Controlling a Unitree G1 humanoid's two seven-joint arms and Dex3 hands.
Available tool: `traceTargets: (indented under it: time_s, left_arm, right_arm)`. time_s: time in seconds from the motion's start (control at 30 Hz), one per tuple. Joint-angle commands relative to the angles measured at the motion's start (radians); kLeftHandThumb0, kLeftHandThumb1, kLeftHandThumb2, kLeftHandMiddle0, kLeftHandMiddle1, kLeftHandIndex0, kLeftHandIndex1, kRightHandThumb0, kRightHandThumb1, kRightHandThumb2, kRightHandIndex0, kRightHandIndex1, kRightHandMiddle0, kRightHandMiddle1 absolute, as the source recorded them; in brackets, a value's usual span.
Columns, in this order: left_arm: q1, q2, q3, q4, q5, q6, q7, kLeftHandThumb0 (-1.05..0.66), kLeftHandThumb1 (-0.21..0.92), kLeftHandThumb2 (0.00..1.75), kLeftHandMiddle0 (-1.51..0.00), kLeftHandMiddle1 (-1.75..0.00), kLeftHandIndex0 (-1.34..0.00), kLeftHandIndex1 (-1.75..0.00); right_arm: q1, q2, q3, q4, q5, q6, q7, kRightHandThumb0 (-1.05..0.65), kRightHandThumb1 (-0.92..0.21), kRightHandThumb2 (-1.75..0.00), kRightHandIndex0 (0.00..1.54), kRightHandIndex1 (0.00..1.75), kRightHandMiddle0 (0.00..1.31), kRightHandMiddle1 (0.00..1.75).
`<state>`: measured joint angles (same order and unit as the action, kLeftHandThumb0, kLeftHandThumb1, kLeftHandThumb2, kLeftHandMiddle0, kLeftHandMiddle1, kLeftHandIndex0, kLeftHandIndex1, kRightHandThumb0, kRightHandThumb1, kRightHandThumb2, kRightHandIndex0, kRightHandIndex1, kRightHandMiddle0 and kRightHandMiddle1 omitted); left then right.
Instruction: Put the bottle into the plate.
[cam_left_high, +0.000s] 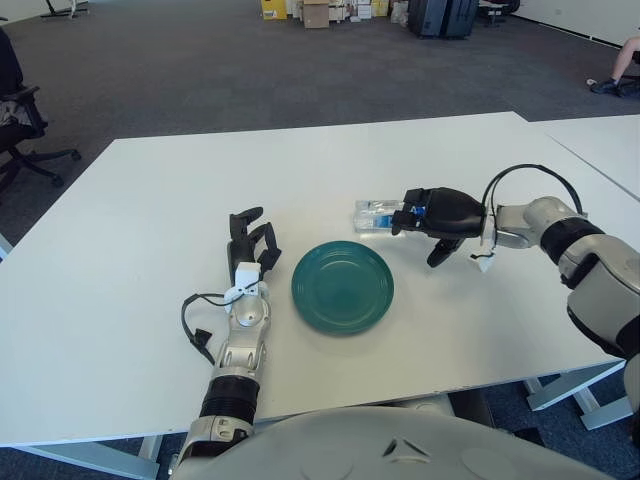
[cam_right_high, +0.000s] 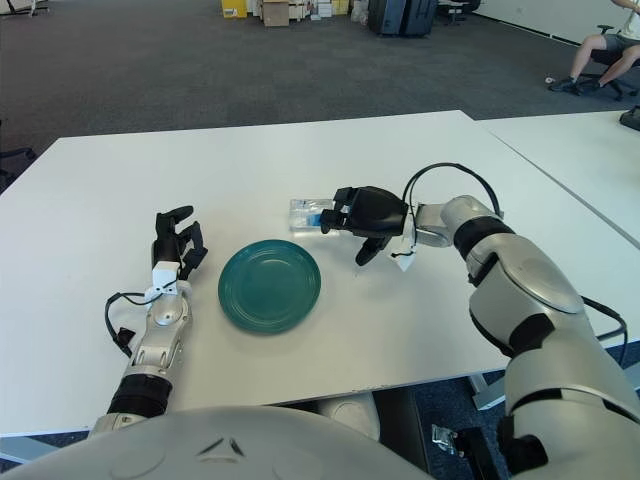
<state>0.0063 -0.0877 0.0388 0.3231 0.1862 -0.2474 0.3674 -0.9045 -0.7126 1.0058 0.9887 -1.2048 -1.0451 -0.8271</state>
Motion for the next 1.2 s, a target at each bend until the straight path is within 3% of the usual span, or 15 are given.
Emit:
traceTargets:
  time_s: [0.0,0.37,0.6,0.77,0.97,1.17]
  left_arm:
    - [-0.027,0.009,0.001,0.007,-0.005,-0.007,-0.008,-0.60,0.92,0.70,-0.47,-0.59,-0.22,-1.10]
    - [-0.034,0.016,-0.005,0.013,0.003,-0.009,-0.001,-0.60,0.92,0.72,-0.47,-0.59,-0.23,-1.10]
    - [-0.044,0.016,-0.007,0.025,0.004,-0.012,0.002,-0.60,0.92,0.72,-0.48,-0.59,-0.23,-1.10]
    - [-0.052,0.020,-0.007,0.037,-0.003,-0.020,-0.008,-0.60,0.92,0.73,-0.47,-0.59,-0.23,-1.09]
    - [-0.055,0.024,-0.003,0.044,-0.010,-0.026,-0.013,-0.60,0.92,0.72,-0.47,-0.59,-0.23,-1.09]
    - [-0.059,0.030,0.002,0.055,-0.016,-0.036,-0.018,-0.60,0.92,0.72,-0.48,-0.59,-0.24,-1.10]
  right_arm:
    - [-0.006,-0.057,-0.061,-0.076,0.031,-0.021,0.014,-0.63,-0.92,-0.39,0.55,0.81,0.22,1.15]
    - [-0.053,-0.080,-0.269,-0.178,0.145,-0.021,0.098,-0.58,-0.81,-0.46,0.52,0.87,0.23,1.14]
    - [0.013,-0.041,-0.409,-0.198,0.321,0.022,0.228,-0.55,-0.74,-0.55,0.49,0.98,0.23,1.16]
    - [-0.009,0.063,-0.480,-0.143,0.421,0.088,0.291,-0.52,-0.68,-0.61,0.47,1.01,0.24,1.17]
    - [-0.020,0.135,-0.554,-0.147,0.516,0.161,0.385,-0.53,-0.65,-0.64,0.45,0.94,0.23,1.16]
    - [-0.056,0.237,-0.616,-0.182,0.627,0.270,0.536,-0.59,-0.71,-0.56,0.40,0.67,0.16,1.09]
